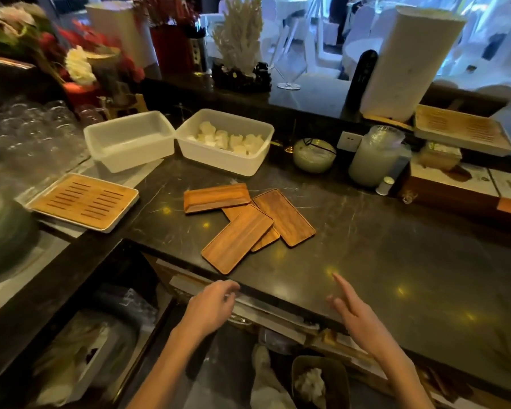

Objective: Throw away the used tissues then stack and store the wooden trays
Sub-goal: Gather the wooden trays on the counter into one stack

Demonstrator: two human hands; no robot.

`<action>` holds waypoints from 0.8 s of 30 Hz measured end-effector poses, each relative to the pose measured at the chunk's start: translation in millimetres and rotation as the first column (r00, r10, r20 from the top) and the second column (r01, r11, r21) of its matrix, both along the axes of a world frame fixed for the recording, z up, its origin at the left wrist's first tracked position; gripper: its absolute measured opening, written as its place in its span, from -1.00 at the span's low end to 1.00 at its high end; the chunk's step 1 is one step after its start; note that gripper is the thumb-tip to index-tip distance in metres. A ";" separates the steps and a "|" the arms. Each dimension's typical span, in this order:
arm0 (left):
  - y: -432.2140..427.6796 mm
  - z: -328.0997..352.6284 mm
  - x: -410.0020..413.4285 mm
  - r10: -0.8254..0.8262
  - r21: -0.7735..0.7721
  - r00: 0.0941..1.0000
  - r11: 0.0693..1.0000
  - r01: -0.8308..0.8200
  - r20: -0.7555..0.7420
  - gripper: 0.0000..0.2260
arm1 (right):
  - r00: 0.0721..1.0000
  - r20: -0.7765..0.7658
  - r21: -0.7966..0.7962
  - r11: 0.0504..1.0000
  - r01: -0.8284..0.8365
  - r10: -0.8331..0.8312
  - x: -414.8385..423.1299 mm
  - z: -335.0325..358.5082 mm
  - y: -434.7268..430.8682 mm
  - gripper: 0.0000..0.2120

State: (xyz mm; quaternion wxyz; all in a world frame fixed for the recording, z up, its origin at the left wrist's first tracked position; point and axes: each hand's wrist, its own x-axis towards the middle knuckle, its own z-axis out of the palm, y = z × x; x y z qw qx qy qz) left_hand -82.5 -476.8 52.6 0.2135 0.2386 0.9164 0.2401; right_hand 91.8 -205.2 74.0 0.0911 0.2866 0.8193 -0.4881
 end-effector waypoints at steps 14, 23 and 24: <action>64.1 -27.9 -123.6 0.454 -0.066 0.890 0.890 -0.452 0.029 -0.75 | 0.931 0.087 0.332 0.871 -0.363 0.355 -239.1 -38.1 41.8 -0.63; 70.9 -69.3 -143.1 0.598 -0.131 0.709 0.791 -0.598 0.375 -0.51 | 0.930 0.112 0.375 0.851 -0.366 0.351 -338.8 -82.2 38.7 -0.53; 73.6 -71.1 -145.0 0.606 -0.134 0.690 0.781 -0.610 0.395 -0.49 | 0.928 0.124 0.338 0.864 -0.374 0.353 -342.4 -85.3 38.3 -0.55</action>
